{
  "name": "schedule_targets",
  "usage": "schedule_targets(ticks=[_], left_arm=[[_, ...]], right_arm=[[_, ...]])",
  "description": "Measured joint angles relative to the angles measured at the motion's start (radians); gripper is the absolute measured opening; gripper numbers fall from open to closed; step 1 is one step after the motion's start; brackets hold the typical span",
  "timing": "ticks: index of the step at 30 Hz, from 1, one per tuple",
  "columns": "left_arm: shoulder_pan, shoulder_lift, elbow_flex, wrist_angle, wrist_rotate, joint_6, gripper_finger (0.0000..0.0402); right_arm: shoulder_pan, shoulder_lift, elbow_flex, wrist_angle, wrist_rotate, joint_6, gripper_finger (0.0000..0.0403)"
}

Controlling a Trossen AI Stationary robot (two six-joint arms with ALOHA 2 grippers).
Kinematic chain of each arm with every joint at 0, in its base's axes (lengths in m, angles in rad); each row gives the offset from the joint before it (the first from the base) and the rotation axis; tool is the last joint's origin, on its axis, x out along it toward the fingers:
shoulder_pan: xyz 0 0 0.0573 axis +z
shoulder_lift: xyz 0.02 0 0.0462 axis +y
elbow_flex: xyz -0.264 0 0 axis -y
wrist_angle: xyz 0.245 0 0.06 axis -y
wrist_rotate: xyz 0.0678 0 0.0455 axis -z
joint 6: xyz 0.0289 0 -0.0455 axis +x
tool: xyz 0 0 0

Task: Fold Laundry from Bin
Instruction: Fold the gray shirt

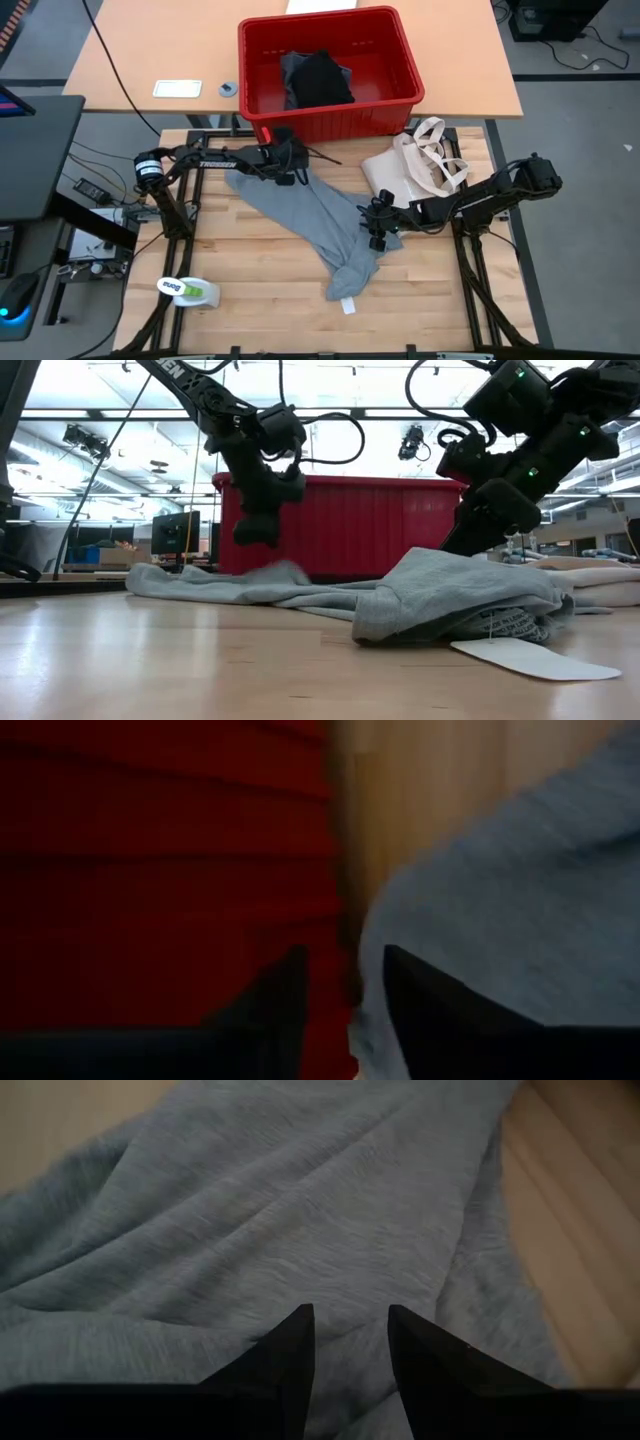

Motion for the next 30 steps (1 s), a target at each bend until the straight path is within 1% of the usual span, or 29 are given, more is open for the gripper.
schedule_targets(ticks=[3, 5, 7, 10, 12, 15, 17, 19, 22, 24, 28, 30], left_arm=[[0.0, 0.0, 0.0, -0.021, -0.005, 0.018, 0.0187], [-0.008, -0.002, 0.0, -0.033, -0.042, 0.012, 0.0207], [-0.029, -0.007, 0.0, -0.045, -0.084, -0.023, 0.0223], [-0.098, -0.016, 0.0, -0.068, -0.069, -0.089, 0.0234], [-0.157, -0.018, 0.0, -0.095, 0.004, -0.127, 0.0235], [-0.242, -0.018, 0.0, -0.114, 0.195, -0.222, 0.0235], [-0.291, -0.018, 0.0, -0.132, 0.311, -0.304, 0.0235], [-0.338, -0.018, 0.0, -0.142, 0.368, -0.393, 0.0235], [-0.403, -0.018, 0.0, -0.16, 0.377, -0.507, 0.0235], [-0.442, -0.018, 0.0, -0.17, 0.377, -0.581, 0.0235], [-0.512, -0.018, 0.0, -0.207, 0.378, -0.713, 0.0235], [-0.544, -0.018, 0.0, -0.227, 0.378, -0.739, 0.0235]], right_arm=[[0.0, -0.005, 0.0, -0.005, -0.012, 0.021, 0.0138], [0.002, -0.017, 0.0, -0.006, -0.039, 0.044, 0.0138], [0.02, -0.033, 0.0, -0.005, -0.06, 0.067, 0.0138], [0.085, -0.051, 0.01, -0.001, -0.07, 0.069, 0.0138], [0.138, -0.051, 0.027, 0.015, -0.07, 0.052, 0.0138], [0.221, -0.027, 0.055, 0.064, -0.052, 0.052, 0.0138], [0.272, 0.007, 0.078, 0.063, -0.035, 0.081, 0.0138], [0.327, 0.048, 0.102, 0.063, -0.027, 0.13, 0.0138], [0.424, 0.119, 0.143, 0.045, 0.023, 0.206, 0.0138], [0.487, 0.165, 0.179, -0.017, 0.092, 0.268, 0.0137], [0.6, 0.253, 0.274, -0.264, 0.276, 0.401, 0.0137], [0.643, 0.299, 0.32, -0.383, 0.347, 0.439, 0.0137]])
